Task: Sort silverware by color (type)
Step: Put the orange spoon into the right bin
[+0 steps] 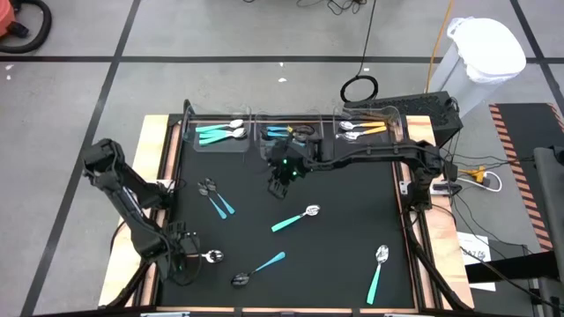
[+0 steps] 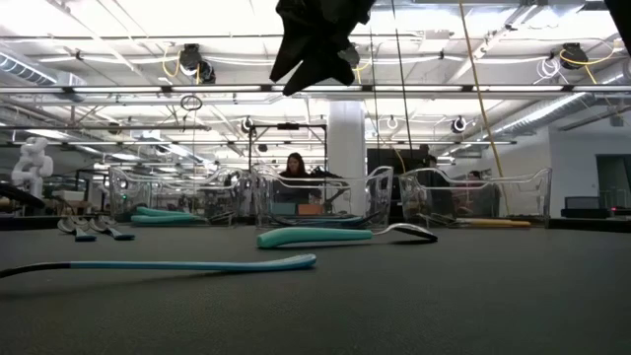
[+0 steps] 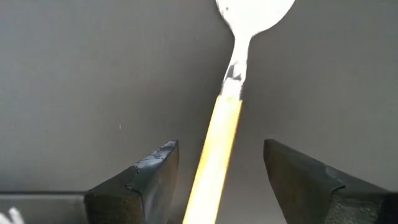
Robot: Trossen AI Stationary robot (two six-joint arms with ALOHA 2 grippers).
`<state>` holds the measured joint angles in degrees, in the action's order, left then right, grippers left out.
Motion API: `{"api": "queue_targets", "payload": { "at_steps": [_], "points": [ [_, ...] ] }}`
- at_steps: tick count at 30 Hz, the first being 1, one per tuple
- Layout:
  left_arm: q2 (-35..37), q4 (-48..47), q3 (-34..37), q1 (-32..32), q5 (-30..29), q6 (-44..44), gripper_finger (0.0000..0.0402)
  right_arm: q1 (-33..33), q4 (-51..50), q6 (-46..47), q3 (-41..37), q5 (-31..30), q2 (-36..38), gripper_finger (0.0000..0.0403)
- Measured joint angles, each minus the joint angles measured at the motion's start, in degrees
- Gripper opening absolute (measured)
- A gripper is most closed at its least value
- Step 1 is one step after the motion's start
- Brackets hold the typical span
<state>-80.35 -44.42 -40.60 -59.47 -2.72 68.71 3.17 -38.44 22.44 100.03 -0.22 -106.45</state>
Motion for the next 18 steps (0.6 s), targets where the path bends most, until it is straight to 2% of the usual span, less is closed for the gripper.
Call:
{"api": "queue_targets", "payload": {
  "at_steps": [6,10,18],
  "points": [
    [-3.44,4.19,2.89,-0.72,0.56,0.5,0.0184,-4.54,0.13,5.3,0.0,-3.12,0.0,0.0155],
    [-3.2,5.92,4.23,-0.58,0.09,1.51,0.014,-7.15,0.08,8.24,0.0,-3.61,0.0,0.0155],
    [0.28,5.98,4.73,1.34,-0.34,4.63,0.0066,-11.39,-2.13,11.39,0.0,-11.18,3.42,0.0155]
  ]
}}
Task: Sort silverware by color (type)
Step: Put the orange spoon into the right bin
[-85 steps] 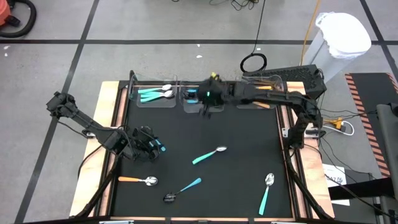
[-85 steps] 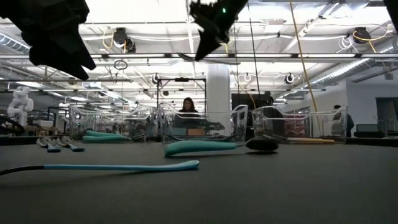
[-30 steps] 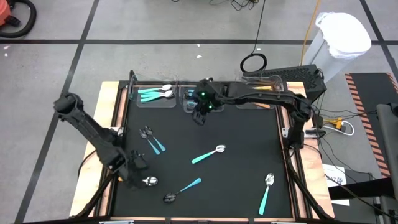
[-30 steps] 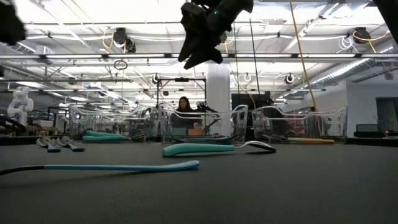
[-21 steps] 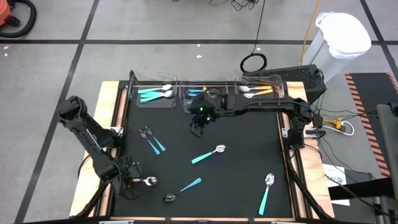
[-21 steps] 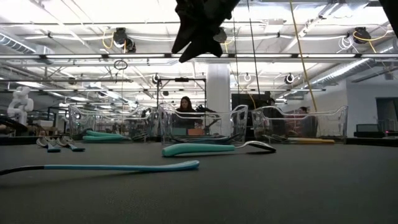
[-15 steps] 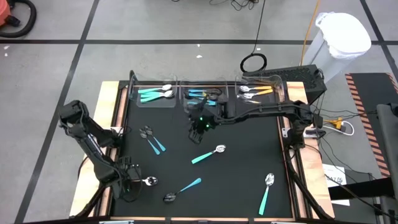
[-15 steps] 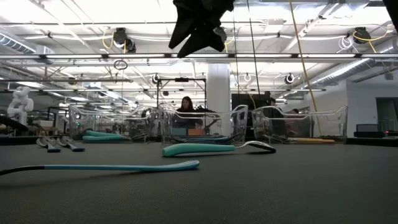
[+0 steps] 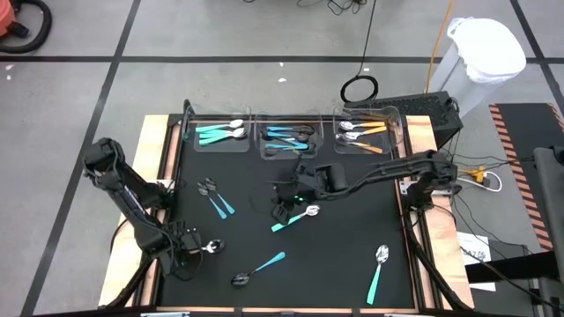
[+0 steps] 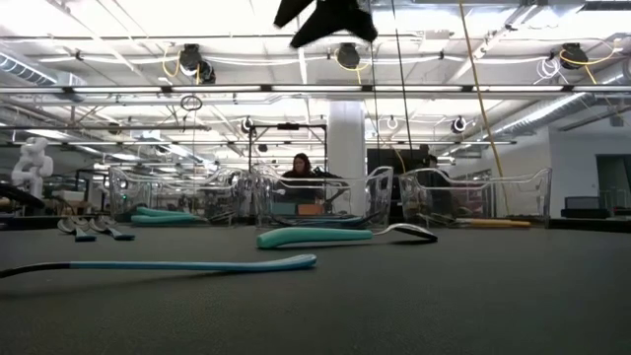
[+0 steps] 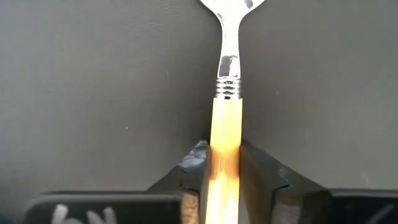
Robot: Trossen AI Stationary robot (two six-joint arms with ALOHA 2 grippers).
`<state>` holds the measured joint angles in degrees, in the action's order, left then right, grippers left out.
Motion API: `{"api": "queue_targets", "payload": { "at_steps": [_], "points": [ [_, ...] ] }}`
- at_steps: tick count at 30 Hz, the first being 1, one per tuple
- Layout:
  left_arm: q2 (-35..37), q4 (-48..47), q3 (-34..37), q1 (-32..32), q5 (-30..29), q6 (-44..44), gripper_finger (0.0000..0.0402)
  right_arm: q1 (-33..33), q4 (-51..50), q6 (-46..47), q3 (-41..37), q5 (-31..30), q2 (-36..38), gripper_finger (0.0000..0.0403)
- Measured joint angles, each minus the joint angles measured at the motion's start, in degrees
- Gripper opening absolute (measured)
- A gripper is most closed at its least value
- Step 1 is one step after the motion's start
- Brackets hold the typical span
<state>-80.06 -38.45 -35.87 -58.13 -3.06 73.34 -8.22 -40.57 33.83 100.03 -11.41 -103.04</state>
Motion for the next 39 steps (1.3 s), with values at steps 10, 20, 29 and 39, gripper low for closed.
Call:
{"api": "queue_targets", "payload": {
  "at_steps": [10,20,29,39],
  "points": [
    [7.85,1.08,-2.05,5.05,-11.43,1.31,0.0055,0.66,-14.66,-0.44,0.0,-9.56,11.72,0.0155],
    [16.06,15.02,-3.42,17.4,-23.66,-16.43,0.0056,4.31,-19.98,-2.52,-1.77,-0.92,17.6,0.0155],
    [15.66,40.65,-3.46,34.81,-14.01,-36.29,0.0057,6.93,-12.28,-8.8,-7.61,7.11,18.15,0.0155],
    [15.68,51.73,-3.47,49.05,-5.5,-41.14,0.0057,13.94,11.36,-14.61,-15.27,25.14,18.05,0.0155]
  ]
}}
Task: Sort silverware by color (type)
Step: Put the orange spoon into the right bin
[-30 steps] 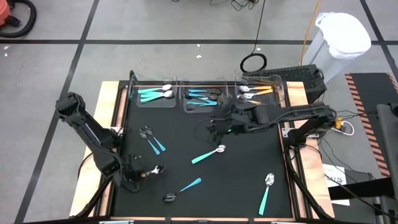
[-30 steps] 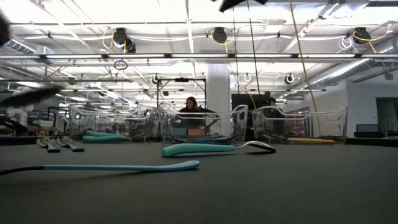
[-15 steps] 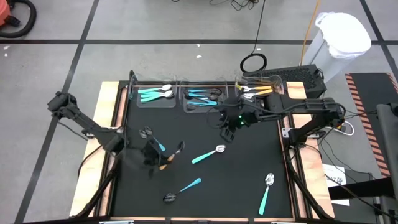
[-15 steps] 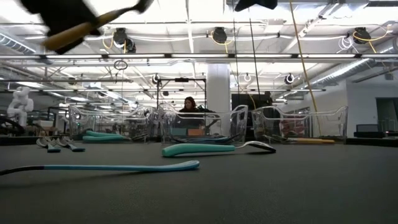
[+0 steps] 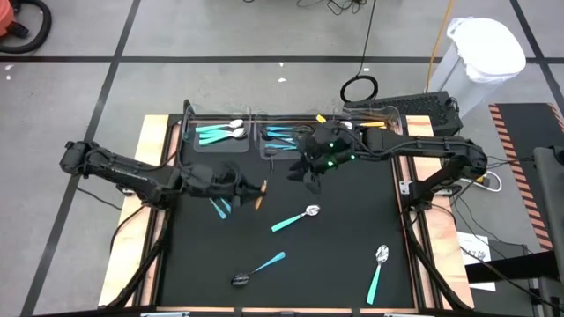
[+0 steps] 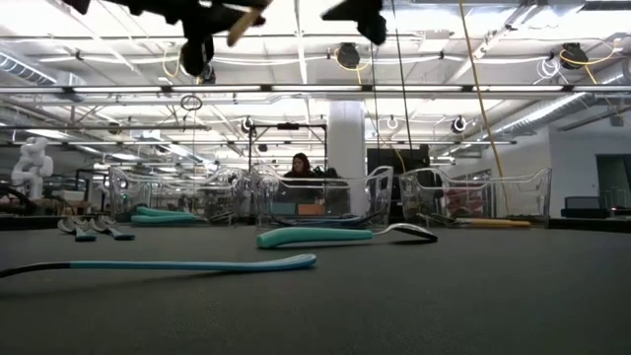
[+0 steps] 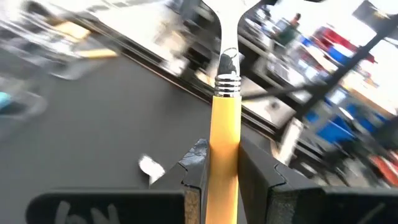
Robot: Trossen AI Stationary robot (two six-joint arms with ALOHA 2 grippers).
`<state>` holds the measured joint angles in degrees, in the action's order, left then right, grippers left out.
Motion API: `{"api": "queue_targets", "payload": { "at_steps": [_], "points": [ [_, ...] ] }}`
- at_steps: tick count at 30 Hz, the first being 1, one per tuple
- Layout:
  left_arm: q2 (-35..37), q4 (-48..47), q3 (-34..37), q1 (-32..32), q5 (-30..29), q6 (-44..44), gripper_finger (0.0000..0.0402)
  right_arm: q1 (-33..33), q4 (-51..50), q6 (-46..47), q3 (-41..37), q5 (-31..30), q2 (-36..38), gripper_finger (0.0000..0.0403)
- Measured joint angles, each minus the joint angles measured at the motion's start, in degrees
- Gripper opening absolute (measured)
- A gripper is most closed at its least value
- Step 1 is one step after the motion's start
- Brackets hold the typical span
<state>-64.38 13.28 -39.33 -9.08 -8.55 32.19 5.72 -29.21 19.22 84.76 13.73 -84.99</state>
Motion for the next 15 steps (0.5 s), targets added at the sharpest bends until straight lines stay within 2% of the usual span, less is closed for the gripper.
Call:
{"api": "queue_targets", "payload": {
  "at_steps": [3,7,10,15],
  "points": [
    [0.0,0.16,0.0,2.83,-2.98,-0.2,0.0057,1.33,8.65,1.64,-2.44,-1.81,-0.11,0.0155],
    [0.0,2.19,0.0,6.32,-5.97,-2.34,0.0057,3.04,15.1,2.02,-4.64,-4.88,-1.39,0.0155],
    [0.0,4.65,0.0,8.54,-8.19,-3.63,0.0057,4.55,19.44,2.18,-4.91,-4.74,-3.26,0.0155],
    [0.0,5.5,-0.02,11.43,-8.24,-7.09,0.0057,6.83,28.2,5.1,-4.95,-2.36,-7.01,0.0155]
  ]
}}
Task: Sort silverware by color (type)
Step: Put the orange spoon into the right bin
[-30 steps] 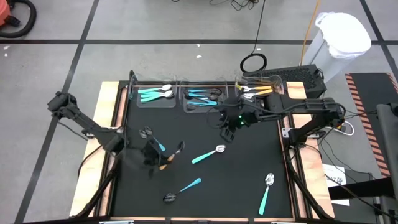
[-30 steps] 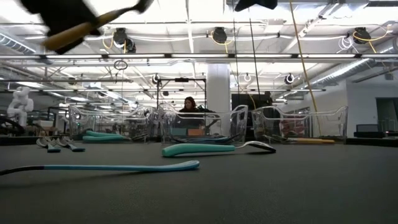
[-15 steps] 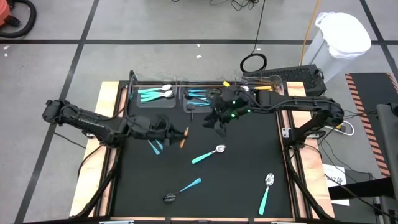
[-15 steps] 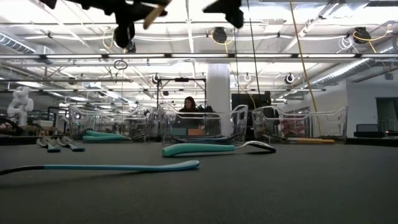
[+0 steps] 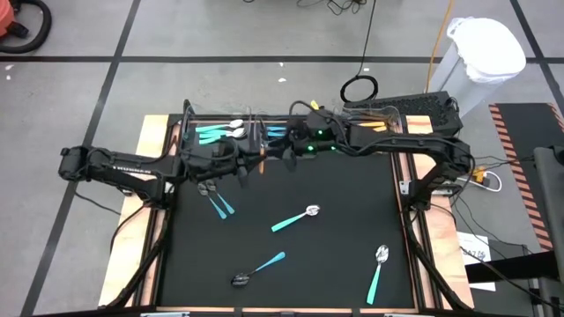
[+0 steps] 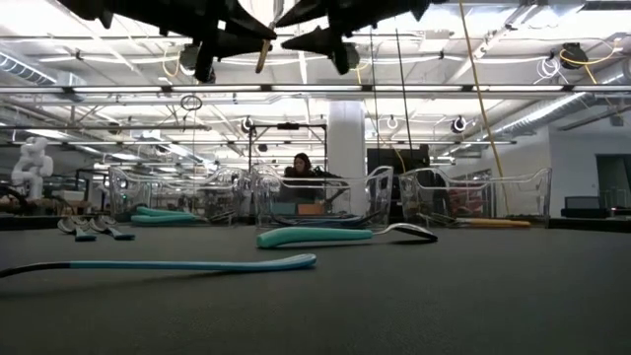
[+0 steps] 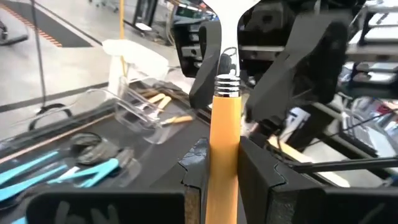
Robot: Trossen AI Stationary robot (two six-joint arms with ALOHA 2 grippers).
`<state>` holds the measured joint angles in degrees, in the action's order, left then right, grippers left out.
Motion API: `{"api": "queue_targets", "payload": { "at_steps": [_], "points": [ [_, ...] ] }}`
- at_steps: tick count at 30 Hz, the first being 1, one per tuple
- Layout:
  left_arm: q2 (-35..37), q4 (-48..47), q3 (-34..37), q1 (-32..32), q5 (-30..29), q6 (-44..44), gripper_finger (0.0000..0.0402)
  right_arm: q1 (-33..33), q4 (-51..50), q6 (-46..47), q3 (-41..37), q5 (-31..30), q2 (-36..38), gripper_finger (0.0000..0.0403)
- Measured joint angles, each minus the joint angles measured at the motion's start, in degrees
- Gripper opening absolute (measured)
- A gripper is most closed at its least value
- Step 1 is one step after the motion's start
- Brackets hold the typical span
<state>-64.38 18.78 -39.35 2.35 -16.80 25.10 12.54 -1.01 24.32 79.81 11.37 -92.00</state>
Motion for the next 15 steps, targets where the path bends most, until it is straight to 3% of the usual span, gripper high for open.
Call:
{"api": "queue_targets", "payload": {
  "at_steps": [6,15],
  "points": [
    [0.0,-0.2,-0.02,2.19,0.08,-0.66,0.0057,1.38,10.06,2.0,0.02,0.93,-2.59,0.0155],
    [0.0,-0.69,-0.02,2.63,0.13,-3.39,0.0057,3.09,12.63,2.43,0.02,2.38,-4.53,0.0133]
  ]
}}
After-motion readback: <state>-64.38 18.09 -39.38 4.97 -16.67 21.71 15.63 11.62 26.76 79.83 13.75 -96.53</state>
